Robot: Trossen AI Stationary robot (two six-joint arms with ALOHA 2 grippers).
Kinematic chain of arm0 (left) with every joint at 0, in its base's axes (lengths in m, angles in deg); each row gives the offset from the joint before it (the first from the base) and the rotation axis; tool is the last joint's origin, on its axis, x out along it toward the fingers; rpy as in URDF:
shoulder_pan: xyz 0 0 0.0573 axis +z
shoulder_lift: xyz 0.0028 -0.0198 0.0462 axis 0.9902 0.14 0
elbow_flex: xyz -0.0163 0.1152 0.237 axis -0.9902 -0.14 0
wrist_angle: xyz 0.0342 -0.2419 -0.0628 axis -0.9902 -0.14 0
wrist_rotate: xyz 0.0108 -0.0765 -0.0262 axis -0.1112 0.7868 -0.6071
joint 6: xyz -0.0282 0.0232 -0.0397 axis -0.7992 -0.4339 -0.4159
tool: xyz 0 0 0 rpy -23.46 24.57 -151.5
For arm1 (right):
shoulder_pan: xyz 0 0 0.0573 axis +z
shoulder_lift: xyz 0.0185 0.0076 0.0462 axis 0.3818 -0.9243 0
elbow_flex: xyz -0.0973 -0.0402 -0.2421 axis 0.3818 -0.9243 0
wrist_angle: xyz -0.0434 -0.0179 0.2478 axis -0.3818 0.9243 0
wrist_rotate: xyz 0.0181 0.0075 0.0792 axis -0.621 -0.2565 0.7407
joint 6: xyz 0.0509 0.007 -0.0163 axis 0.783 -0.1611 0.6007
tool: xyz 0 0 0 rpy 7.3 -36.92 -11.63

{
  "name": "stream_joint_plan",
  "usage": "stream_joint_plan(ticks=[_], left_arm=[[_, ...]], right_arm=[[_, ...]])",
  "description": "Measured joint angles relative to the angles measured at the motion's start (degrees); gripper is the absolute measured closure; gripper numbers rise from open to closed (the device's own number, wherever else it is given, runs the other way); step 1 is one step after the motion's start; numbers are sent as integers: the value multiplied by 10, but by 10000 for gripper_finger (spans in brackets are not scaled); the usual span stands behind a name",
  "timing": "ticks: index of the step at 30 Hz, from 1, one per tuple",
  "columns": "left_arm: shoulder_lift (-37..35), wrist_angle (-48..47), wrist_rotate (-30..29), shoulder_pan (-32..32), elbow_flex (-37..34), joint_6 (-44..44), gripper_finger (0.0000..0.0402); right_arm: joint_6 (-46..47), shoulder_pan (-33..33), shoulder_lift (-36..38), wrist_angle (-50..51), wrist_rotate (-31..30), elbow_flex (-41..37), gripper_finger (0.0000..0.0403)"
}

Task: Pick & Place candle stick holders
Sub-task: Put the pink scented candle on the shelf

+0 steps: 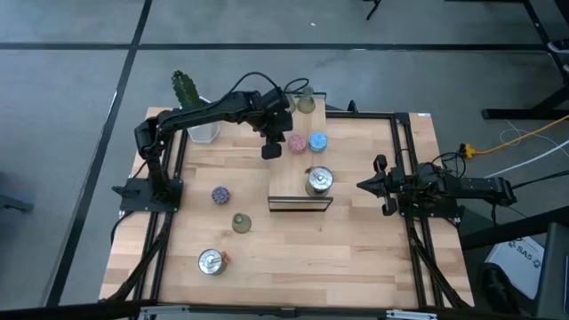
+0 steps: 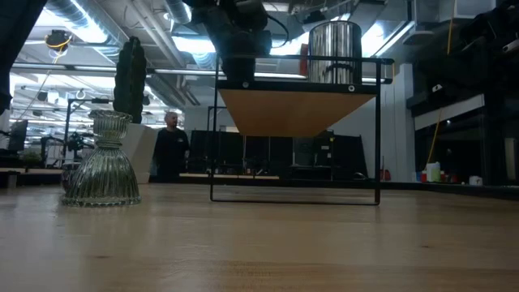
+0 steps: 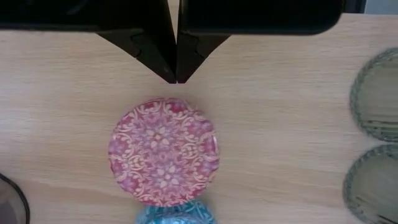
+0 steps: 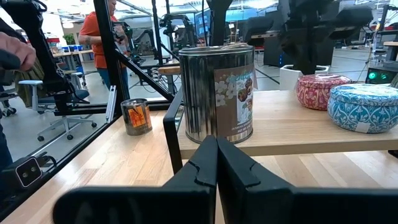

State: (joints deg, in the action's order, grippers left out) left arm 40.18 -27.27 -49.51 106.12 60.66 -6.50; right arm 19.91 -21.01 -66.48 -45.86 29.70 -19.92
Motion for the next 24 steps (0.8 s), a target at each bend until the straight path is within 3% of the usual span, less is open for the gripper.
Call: stream_joint_plan(ticks=[24], left_arm=[[0, 47, 62, -1, -23, -11, 399]], right_arm=[[0, 0, 0, 0, 0, 0, 398]])
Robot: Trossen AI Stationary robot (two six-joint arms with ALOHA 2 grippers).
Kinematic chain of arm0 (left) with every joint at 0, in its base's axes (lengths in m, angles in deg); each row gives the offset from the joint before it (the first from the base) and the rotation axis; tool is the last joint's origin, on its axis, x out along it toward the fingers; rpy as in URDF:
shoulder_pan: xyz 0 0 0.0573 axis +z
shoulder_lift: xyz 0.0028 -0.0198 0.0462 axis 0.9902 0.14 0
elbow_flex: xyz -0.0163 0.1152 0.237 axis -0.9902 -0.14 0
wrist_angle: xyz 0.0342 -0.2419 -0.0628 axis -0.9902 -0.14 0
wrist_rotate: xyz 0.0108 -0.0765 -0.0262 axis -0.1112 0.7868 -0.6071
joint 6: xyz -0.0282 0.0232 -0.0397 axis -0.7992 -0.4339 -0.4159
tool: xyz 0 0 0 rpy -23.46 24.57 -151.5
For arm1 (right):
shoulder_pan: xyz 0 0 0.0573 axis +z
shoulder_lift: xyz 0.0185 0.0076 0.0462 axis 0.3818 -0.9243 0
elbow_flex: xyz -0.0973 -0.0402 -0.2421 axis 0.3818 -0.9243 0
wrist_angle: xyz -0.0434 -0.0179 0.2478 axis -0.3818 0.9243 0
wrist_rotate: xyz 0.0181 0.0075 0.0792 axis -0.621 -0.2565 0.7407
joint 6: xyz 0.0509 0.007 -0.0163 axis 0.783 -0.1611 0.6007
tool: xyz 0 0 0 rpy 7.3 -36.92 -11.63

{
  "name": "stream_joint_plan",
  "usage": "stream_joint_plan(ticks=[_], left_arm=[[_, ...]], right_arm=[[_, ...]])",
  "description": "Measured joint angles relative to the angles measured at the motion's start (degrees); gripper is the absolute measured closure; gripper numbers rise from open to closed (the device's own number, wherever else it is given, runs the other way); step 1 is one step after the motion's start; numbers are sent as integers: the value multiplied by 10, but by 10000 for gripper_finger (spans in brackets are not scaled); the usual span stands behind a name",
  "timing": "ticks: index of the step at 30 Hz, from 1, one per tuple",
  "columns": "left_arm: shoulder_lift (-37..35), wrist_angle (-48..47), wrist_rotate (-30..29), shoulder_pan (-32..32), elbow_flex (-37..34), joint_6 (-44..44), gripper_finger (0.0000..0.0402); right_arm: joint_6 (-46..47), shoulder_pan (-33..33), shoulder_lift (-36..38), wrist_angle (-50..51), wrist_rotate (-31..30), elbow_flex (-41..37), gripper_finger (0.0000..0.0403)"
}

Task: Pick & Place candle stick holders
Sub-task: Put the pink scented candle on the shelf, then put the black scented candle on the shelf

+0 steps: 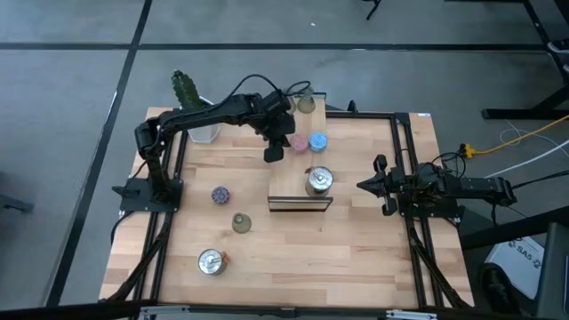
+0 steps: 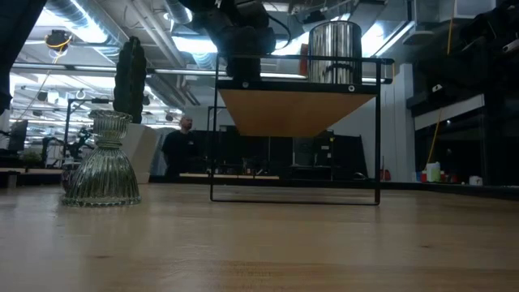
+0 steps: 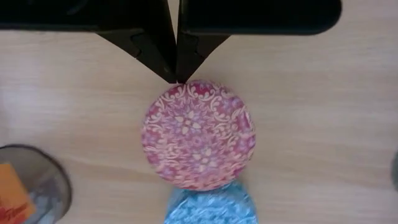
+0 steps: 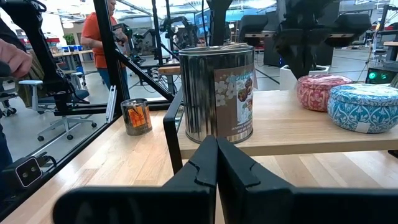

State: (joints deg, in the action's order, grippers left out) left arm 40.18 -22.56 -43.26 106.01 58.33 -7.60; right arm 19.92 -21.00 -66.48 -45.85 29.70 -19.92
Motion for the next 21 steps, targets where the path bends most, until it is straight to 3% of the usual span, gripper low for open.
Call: stream_joint_plan(ticks=[11, 21], left_arm=[[0, 8, 2, -1, 0, 0, 400], [-31, -49, 0, -1, 0, -11, 399]], right_arm=[[0, 0, 0, 0, 0, 0, 398], [0, 0, 0, 0, 0, 0, 398]])
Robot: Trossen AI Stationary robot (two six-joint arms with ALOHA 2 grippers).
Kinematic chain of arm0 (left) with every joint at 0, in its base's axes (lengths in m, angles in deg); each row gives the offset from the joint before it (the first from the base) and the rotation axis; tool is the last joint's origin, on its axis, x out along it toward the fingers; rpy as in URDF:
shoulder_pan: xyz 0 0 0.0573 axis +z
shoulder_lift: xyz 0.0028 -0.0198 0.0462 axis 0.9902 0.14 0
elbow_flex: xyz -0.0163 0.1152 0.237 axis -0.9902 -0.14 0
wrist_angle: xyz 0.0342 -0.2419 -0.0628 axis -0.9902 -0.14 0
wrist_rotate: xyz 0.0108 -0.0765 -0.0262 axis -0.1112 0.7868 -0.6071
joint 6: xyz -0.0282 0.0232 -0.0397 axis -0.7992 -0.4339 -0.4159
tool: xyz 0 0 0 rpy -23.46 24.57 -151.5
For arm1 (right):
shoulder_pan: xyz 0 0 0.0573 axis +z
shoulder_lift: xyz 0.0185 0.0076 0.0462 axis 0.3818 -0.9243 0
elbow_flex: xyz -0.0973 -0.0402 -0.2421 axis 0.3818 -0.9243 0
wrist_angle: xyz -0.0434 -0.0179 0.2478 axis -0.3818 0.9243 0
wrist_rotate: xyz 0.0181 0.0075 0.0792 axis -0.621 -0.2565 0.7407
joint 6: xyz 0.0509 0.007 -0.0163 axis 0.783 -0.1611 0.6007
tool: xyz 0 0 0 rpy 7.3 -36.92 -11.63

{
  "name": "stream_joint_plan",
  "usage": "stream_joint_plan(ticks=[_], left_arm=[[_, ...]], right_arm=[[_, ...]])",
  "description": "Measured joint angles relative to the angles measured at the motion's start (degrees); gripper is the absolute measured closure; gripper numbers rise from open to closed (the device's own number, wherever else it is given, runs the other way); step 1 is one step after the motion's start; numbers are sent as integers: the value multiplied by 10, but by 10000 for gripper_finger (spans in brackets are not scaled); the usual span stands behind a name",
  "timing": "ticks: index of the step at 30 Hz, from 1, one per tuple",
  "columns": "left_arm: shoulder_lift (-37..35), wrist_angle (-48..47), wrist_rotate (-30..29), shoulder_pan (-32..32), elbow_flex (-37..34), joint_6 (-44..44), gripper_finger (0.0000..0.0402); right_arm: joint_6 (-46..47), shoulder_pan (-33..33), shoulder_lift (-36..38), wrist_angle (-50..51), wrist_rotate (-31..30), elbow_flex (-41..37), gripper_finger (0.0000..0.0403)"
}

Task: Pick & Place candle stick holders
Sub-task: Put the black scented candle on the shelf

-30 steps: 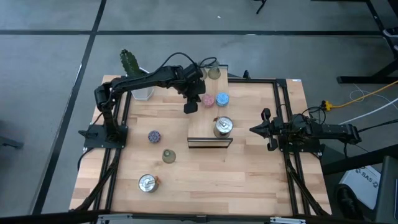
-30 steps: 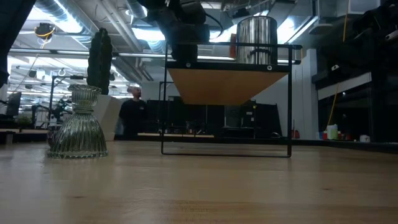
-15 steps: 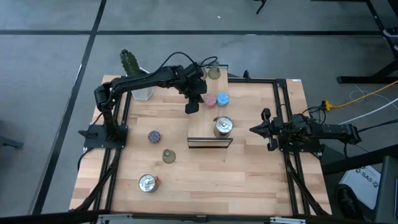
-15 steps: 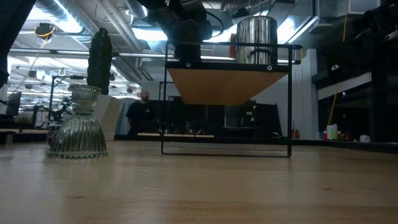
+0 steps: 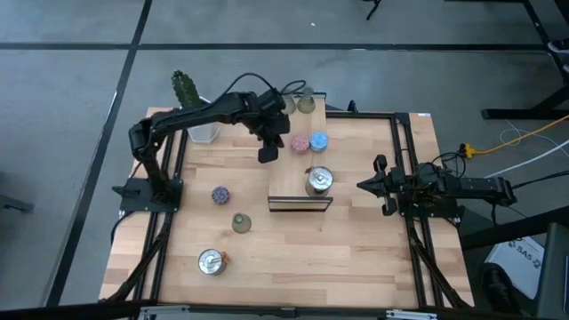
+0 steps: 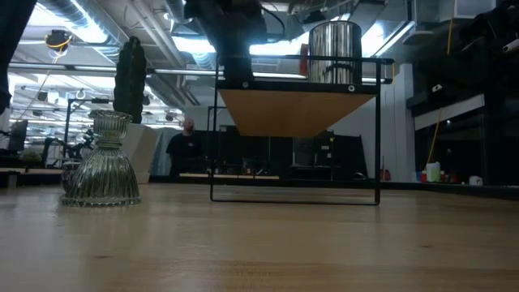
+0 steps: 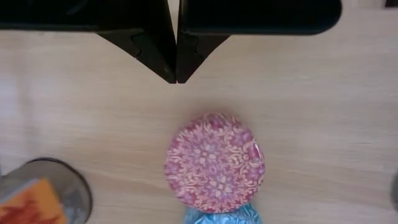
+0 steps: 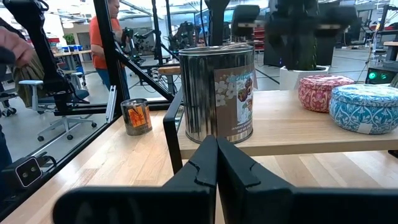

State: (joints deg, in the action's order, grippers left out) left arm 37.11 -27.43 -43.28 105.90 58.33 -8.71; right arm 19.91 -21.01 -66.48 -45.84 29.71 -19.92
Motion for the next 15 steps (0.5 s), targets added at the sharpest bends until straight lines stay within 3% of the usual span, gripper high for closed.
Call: stream_joint_plan(ticks=[15], left_arm=[[-61, -66, -5, 1, 0, -4, 399]], right_arm=[[0, 0, 0, 0, 0, 0, 398]])
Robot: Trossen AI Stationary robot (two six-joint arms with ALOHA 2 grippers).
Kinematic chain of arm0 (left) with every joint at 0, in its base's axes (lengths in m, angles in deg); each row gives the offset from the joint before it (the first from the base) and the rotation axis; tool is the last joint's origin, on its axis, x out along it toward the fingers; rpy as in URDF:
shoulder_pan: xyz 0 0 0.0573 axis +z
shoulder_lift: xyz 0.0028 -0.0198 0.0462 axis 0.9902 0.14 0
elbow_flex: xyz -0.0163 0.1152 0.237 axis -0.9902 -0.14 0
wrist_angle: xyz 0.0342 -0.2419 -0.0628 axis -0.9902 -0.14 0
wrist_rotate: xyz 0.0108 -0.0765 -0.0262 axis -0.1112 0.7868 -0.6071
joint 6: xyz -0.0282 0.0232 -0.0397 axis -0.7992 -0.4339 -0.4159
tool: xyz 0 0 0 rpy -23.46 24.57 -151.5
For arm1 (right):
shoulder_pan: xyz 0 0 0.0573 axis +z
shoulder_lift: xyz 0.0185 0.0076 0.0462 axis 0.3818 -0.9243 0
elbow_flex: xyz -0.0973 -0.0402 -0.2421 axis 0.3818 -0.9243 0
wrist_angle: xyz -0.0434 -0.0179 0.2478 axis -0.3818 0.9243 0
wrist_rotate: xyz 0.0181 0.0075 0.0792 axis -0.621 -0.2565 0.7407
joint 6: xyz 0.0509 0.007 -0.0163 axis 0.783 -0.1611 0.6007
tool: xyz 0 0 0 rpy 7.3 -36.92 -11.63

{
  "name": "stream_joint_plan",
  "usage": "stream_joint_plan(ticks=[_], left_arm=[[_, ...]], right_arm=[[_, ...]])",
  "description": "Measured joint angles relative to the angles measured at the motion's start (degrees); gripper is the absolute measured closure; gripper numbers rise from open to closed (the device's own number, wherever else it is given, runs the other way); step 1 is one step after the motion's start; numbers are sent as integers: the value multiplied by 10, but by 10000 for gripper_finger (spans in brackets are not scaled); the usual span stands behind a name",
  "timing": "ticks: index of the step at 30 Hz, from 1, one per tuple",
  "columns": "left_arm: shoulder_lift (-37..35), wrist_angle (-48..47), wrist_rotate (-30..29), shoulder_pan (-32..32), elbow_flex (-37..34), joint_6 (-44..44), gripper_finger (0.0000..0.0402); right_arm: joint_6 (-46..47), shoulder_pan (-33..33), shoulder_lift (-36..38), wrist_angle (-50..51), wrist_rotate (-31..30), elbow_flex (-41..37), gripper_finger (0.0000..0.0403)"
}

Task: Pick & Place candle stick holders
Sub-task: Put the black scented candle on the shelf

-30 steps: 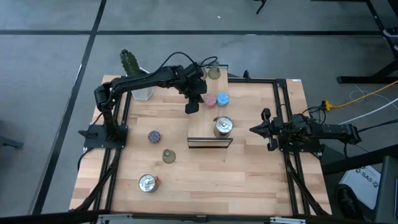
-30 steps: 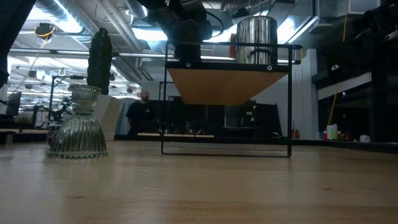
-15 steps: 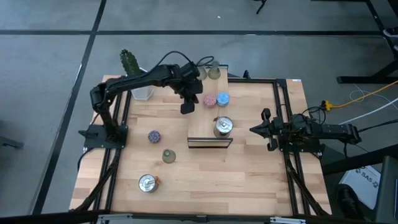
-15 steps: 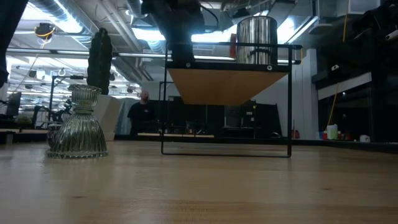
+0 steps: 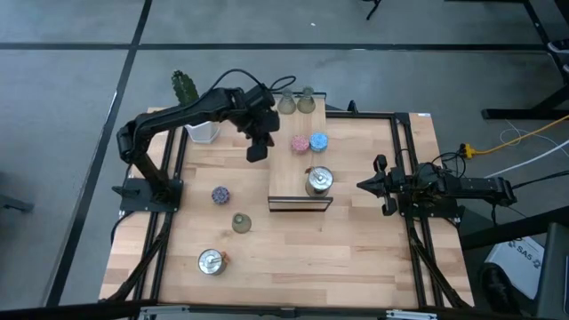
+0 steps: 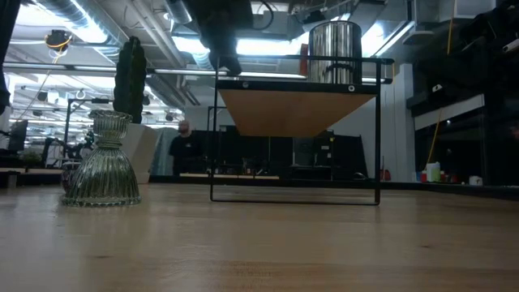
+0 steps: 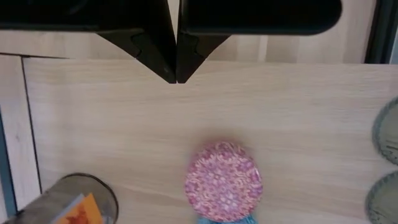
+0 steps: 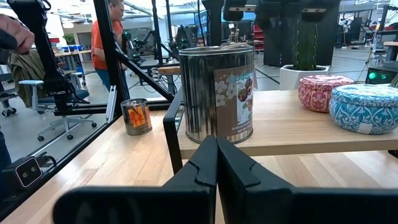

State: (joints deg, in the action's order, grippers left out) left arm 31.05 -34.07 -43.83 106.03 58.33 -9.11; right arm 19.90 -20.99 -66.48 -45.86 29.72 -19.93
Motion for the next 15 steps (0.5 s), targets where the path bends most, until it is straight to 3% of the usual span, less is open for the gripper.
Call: stream_joint_plan(ticks=[8, 15], left_arm=[[-4, -15, 3, -10, -5, 8, 400], [-47, 15, 5, -24, -107, 5, 400]], right_arm=[[0, 0, 0, 0, 0, 0, 398], [0, 0, 0, 0, 0, 0, 398]])
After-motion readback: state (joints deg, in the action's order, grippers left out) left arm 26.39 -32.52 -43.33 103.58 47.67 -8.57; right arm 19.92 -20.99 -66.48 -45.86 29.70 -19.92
